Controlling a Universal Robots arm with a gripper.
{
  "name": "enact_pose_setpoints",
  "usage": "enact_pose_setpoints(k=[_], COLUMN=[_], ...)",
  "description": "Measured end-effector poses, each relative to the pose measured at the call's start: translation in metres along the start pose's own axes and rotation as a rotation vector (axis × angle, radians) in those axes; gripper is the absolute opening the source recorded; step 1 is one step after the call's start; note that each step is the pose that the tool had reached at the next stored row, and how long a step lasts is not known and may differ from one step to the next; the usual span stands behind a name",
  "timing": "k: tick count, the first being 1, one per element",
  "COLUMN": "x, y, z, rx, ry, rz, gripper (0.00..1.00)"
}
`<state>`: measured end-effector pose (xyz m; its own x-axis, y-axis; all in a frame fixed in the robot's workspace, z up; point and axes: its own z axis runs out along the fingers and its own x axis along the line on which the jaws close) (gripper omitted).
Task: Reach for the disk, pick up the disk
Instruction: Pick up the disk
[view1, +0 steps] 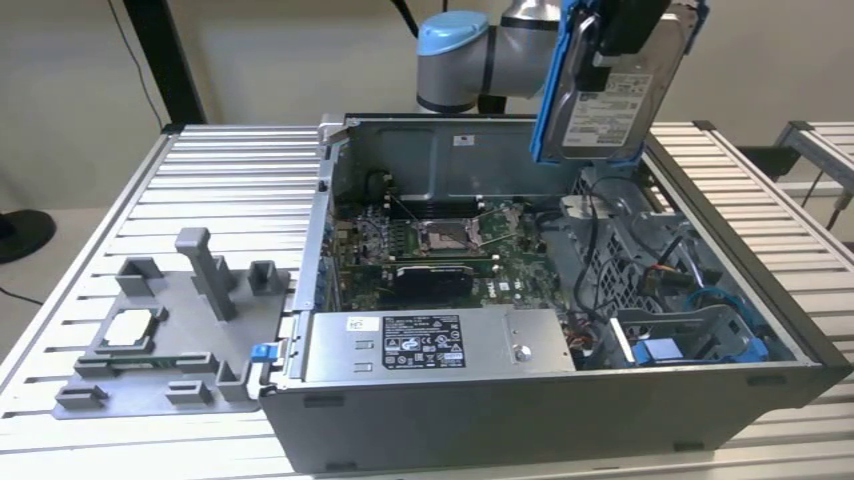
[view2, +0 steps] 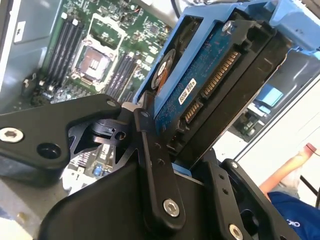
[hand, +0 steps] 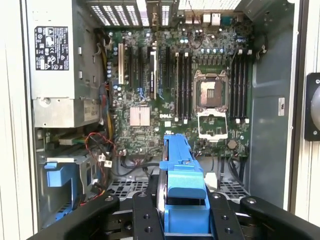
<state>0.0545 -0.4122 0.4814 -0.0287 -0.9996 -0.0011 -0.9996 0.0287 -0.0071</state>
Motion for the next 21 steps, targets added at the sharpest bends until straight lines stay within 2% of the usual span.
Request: enact_pose_setpoints(k=[10,21], x=[0.0233,0.0584], y=[-0.0151,-0.0179], z=[0.0001,0.0001], rx=[-0.0019,-0.0027], ry=[0.0001,0.0001], rz=[0.000,0.001], gripper=[0.00,0.00])
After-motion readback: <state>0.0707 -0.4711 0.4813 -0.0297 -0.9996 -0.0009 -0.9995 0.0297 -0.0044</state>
